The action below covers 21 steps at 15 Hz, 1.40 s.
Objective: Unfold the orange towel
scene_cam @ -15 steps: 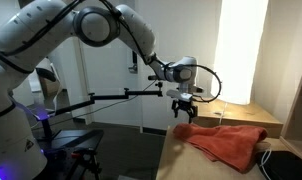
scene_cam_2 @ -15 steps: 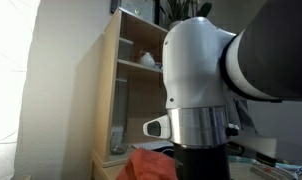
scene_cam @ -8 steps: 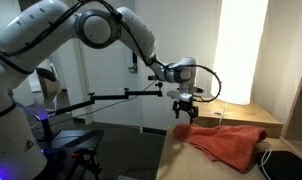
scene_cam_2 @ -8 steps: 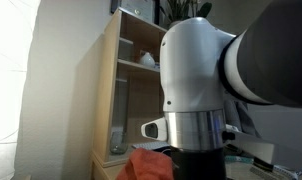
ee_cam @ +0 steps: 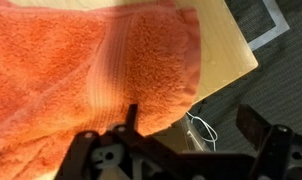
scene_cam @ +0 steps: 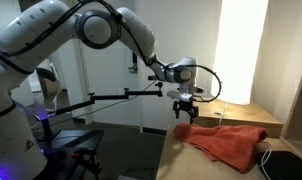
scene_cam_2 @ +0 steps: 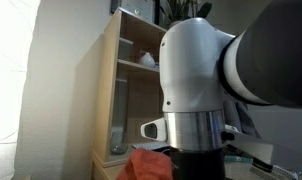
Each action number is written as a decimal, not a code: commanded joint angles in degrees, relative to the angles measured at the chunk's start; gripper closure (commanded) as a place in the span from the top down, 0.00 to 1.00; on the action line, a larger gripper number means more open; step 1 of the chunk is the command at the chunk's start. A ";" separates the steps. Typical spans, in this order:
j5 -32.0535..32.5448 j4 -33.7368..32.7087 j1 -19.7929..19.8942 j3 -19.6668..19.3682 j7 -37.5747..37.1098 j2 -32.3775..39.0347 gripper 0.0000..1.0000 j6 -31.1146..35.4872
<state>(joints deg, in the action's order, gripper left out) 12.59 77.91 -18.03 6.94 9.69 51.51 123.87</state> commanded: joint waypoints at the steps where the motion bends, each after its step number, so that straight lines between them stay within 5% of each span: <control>1: 0.14 -0.36 0.04 0.17 -0.12 0.21 1.00 -0.23; 18: 4.59 8.66 -0.68 -2.85 -2.67 0.85 1.00 13.78; 19: 4.51 8.62 -0.59 -2.81 -2.44 1.04 0.75 14.34; 21: 4.57 8.18 -0.71 -2.87 -2.25 1.40 0.67 14.15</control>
<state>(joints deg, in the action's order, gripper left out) 15.89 85.08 -18.34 4.86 8.60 52.41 136.28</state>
